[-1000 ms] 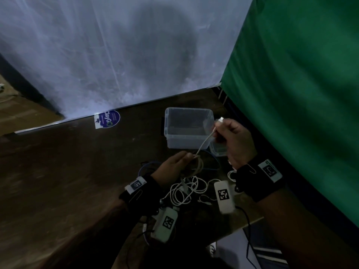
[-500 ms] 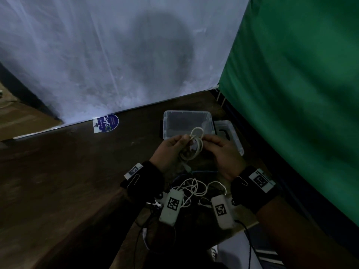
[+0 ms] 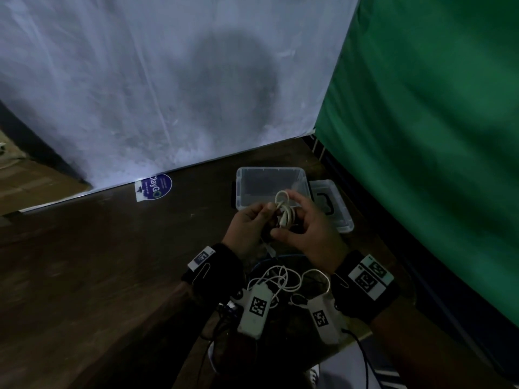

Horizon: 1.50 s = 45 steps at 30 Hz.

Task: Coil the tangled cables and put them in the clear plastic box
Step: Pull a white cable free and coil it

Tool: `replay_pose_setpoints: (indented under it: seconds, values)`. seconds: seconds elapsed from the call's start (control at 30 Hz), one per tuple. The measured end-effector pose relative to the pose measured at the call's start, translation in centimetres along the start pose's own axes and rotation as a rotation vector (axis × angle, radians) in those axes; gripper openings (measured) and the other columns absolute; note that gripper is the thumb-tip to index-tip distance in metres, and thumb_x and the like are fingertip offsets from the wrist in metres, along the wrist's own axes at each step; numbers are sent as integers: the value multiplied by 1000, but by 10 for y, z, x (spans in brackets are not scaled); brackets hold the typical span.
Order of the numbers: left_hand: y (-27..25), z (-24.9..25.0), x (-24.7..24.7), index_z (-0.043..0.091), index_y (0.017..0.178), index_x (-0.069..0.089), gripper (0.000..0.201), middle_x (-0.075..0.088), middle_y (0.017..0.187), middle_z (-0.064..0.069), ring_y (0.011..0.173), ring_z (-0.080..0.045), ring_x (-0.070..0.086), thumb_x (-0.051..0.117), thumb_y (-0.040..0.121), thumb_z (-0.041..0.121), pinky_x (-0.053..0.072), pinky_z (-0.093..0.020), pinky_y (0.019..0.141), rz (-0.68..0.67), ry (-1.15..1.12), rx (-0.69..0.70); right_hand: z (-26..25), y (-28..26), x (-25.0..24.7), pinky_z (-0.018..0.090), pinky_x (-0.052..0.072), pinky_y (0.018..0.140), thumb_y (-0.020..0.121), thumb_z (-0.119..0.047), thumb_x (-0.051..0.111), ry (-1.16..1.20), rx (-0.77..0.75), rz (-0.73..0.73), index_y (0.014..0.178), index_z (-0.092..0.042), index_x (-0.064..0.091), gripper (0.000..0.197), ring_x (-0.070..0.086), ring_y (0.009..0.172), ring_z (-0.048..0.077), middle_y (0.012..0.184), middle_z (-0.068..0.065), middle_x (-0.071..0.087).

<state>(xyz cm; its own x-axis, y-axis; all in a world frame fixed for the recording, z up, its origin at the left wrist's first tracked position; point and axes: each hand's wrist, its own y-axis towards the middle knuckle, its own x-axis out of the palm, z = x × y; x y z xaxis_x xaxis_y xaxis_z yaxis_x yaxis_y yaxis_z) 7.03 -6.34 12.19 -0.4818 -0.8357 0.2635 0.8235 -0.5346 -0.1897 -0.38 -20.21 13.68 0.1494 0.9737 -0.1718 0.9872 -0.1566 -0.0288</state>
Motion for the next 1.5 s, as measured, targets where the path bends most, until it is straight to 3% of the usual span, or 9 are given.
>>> replay_pose_setpoints:
  seconds: [0.1,0.3,0.43,0.53,0.63,0.9,1.1,1.3,1.5]
  values:
    - [0,-1,3,1,98,59,22,57,86,-19,73,-25,55,45,100,18,47,-33,63,-1,3,-1,-3,-1,1,37,59,86,76,-19,81,34,-9,15,131,-24,49,64,70,100,17,106,5,73]
    - [-3,0,6,2,97,52,15,56,78,-10,63,-14,52,44,100,13,45,-27,58,-32,31,69,-6,7,-3,40,60,76,71,-53,78,23,-1,119,103,-21,57,50,70,91,21,99,6,70]
    - [-2,4,10,1,97,54,12,59,67,3,56,-4,52,48,98,12,45,-19,55,-34,60,107,-2,13,-4,47,57,70,78,-42,79,50,-12,161,87,-18,56,34,65,76,27,87,21,64]
    - [-3,5,10,1,101,54,9,62,82,-3,68,-6,61,55,93,6,51,-21,64,-67,76,121,-3,14,-4,46,57,72,82,-29,77,74,-15,173,87,-10,57,28,65,77,32,91,28,64]
    - [-4,7,9,2,104,54,16,63,90,-5,76,-6,64,60,89,2,55,-21,70,-69,109,141,-6,15,-4,42,59,73,85,-20,75,13,-21,197,89,-5,60,22,68,83,34,90,21,68]
    - [-7,6,11,10,98,54,21,67,88,-5,76,-10,67,65,84,-1,57,-25,69,11,68,210,-8,15,-4,59,55,84,89,-19,69,106,89,163,92,-7,63,13,67,94,41,97,21,69]
    - [-3,10,3,2,109,59,30,69,96,-8,85,-9,68,71,82,5,56,-26,74,16,178,213,-13,17,-18,49,55,90,94,-16,61,51,72,42,91,-5,66,12,69,94,34,92,12,73]
    - [-4,8,5,6,104,66,25,70,92,2,81,3,66,74,80,4,51,-15,71,4,331,281,-19,20,-28,27,51,69,90,-13,66,-338,-51,-7,79,-20,62,13,63,72,9,76,-2,67]
    - [2,5,-2,5,114,64,34,71,106,-8,98,-16,68,74,81,8,56,-30,84,-44,406,252,-14,20,-30,29,53,70,92,-14,64,-296,-36,-61,84,-16,62,8,65,75,17,80,4,68]
